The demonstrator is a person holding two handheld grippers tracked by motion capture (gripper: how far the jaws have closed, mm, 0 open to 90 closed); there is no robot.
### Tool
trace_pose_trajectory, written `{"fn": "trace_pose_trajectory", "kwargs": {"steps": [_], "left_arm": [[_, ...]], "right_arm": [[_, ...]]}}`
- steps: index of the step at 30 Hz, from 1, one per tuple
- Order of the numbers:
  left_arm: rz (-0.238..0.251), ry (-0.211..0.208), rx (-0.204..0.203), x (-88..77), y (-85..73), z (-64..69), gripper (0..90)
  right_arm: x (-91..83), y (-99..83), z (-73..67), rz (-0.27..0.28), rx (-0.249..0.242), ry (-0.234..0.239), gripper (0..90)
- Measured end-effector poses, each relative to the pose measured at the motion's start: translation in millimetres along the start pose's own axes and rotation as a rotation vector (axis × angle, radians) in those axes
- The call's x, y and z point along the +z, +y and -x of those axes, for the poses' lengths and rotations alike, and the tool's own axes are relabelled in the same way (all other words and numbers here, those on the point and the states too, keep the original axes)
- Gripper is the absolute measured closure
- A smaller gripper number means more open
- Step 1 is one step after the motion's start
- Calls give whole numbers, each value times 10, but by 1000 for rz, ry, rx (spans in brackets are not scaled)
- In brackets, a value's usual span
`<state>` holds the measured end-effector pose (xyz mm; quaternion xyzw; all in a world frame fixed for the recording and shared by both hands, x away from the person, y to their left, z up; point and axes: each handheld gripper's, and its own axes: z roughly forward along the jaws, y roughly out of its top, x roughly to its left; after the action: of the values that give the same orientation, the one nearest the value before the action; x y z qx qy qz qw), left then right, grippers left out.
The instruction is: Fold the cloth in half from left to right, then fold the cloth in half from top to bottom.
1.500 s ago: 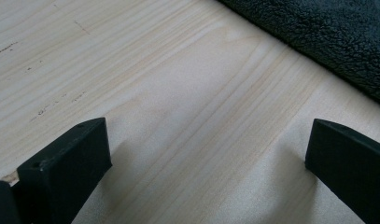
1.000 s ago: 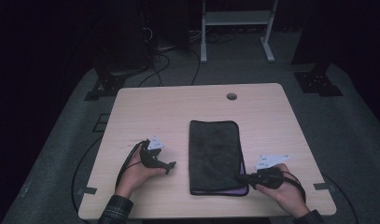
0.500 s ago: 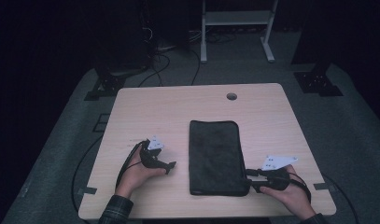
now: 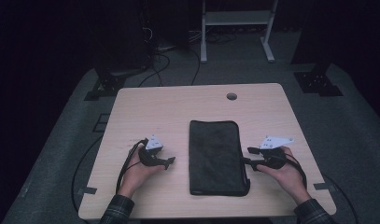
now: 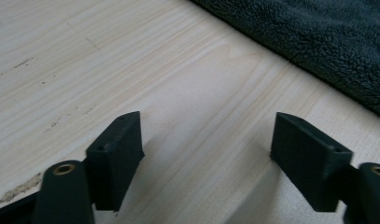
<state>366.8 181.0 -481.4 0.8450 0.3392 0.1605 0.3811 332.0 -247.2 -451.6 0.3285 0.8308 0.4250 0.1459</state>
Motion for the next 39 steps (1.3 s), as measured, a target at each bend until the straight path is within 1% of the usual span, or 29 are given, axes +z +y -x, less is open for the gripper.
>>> {"fn": "trace_pose_trajectory", "kwargs": {"steps": [2,4,5,7,9,10,12,13,15,16,17,19,20,21,22,23,24,25,27,30,32,34,36,38,39], "left_arm": [[4,-5,8,-1,5,-11,300],[12,-23,-9,8,18,-16,348],[10,-31,-13,13,33,-20,381],[10,-35,-25,28,71,-24,389],[40,-52,-62,43,113,-30,403],[34,-57,-62,47,145,-39,405],[24,-45,-49,58,218,-50,404],[24,-44,-48,67,253,-58,405],[16,-51,-60,99,331,-82,412],[15,-56,-60,121,368,-97,417],[17,-59,-62,145,406,-109,417],[5,-64,-63,194,484,-135,427],[9,-66,-63,226,524,-147,431],[10,-71,-60,256,565,-163,436],[16,-72,-64,287,606,-172,442],[12,-75,-58,318,651,-187,446],[15,-75,-53,366,719,-204,445],[18,-74,-50,390,754,-209,446],[16,-68,-31,445,834,-224,446],[27,-66,-26,557,968,-247,451],[23,-61,-25,639,1028,-265,450],[21,-61,-31,721,1063,-288,448],[18,-51,-28,819,1092,-315,455],[13,-57,-38,891,1106,-337,455],[8,-59,-36,936,1111,-348,454]], "right_arm": [[41,35,58,-6,-1,-6,462],[81,74,113,-6,-1,-15,456],[124,109,173,-7,8,-14,447],[146,129,199,-11,11,-17,443],[197,172,258,-8,17,-16,430],[222,192,288,-6,27,-12,419],[277,238,343,-19,28,-15,413],[303,259,370,-14,32,-17,412],[362,308,431,-17,36,-19,411],[380,323,449,-18,37,-23,412],[406,342,473,-15,45,-22,410],[460,380,515,-28,42,-28,410],[486,396,538,-26,40,-29,415],[511,410,561,-22,47,-27,409],[544,427,581,-35,43,-30,410],[571,446,602,-44,39,-39,410],[595,462,623,-39,39,-45,420],[630,490,656,-41,49,-36,414],[669,527,688,-45,43,-48,419],[730,590,747,-41,54,-45,424],[794,631,801,-41,60,-49,424],[858,659,864,-48,75,-57,427],[919,672,929,-50,84,-64,428],[978,679,982,-62,84,-72,431],[1002,675,1000,-60,86,-84,433]]}}
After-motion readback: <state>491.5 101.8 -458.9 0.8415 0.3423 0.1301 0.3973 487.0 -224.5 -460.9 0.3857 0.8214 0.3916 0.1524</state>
